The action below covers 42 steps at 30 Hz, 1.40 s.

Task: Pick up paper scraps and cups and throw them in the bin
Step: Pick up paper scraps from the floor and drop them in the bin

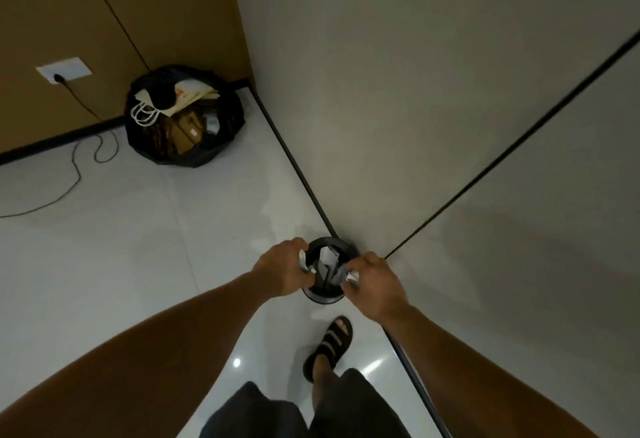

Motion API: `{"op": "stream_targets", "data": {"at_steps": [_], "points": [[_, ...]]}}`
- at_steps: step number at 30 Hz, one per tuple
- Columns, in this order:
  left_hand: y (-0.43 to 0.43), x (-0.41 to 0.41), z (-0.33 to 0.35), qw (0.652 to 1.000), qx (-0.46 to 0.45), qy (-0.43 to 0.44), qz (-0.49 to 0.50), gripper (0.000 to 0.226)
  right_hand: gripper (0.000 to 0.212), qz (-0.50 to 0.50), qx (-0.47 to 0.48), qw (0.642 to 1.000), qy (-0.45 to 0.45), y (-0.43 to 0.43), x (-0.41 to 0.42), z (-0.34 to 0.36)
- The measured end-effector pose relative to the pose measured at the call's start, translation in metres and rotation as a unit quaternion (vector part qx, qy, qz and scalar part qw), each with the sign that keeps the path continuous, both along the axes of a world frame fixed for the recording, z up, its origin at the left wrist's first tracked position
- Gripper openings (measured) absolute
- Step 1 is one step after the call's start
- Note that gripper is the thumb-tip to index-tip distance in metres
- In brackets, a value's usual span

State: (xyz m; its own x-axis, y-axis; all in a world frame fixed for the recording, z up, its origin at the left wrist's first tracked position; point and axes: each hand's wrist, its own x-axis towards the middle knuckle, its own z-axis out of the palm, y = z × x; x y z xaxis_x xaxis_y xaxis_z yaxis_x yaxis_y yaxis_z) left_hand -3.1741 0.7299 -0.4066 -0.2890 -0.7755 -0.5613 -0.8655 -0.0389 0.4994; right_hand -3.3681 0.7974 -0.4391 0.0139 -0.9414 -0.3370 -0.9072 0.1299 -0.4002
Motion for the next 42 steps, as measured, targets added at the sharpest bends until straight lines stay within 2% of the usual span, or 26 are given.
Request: {"op": "stream_targets", "data": {"at_steps": [4, 8, 13, 16, 20, 24, 27, 31, 37, 42], "points": [[-0.053, -0.023, -0.048, 1.0, 0.011, 0.018, 0.015, 0.063, 0.039, 0.003, 0.033, 0.999, -0.009, -0.042, -0.013, -0.038], [-0.083, -0.026, -0.128, 1.0, 0.011, 0.023, 0.016, 0.065, 0.034, -0.016, 0.069, 0.997, -0.019, -0.079, -0.01, -0.099], [-0.116, -0.028, -0.267, 0.997, -0.018, 0.027, -0.07, 0.063, 0.026, -0.083, 0.09, 0.992, -0.015, -0.112, -0.003, -0.228], [-0.128, -0.036, -0.353, 0.991, -0.034, 0.02, -0.128, 0.07, 0.018, -0.143, 0.101, 0.984, -0.028, -0.118, 0.001, -0.316], [-0.125, -0.04, -0.449, 0.986, -0.049, -0.004, -0.161, 0.078, 0.03, -0.202, 0.135, 0.97, -0.021, -0.107, 0.011, -0.416], [-0.121, -0.028, -0.493, 0.978, -0.073, -0.015, -0.194, 0.08, 0.04, -0.254, 0.151, 0.954, -0.054, -0.095, 0.022, -0.459], [-0.119, -0.017, -0.496, 0.976, -0.063, -0.012, -0.208, 0.079, 0.048, -0.285, 0.156, 0.942, -0.078, -0.08, 0.029, -0.463], [-0.122, -0.004, -0.457, 0.981, -0.031, -0.009, -0.193, 0.078, 0.057, -0.301, 0.173, 0.935, -0.076, -0.058, 0.037, -0.418], [-0.139, -0.003, -0.336, 0.968, -0.057, 0.031, -0.242, 0.077, 0.067, -0.339, 0.165, 0.924, -0.065, -0.049, 0.036, -0.297], [-0.157, -0.007, -0.218, 0.935, -0.109, 0.039, -0.334, 0.073, 0.072, -0.393, 0.127, 0.909, -0.064, -0.037, 0.044, -0.176]]}}
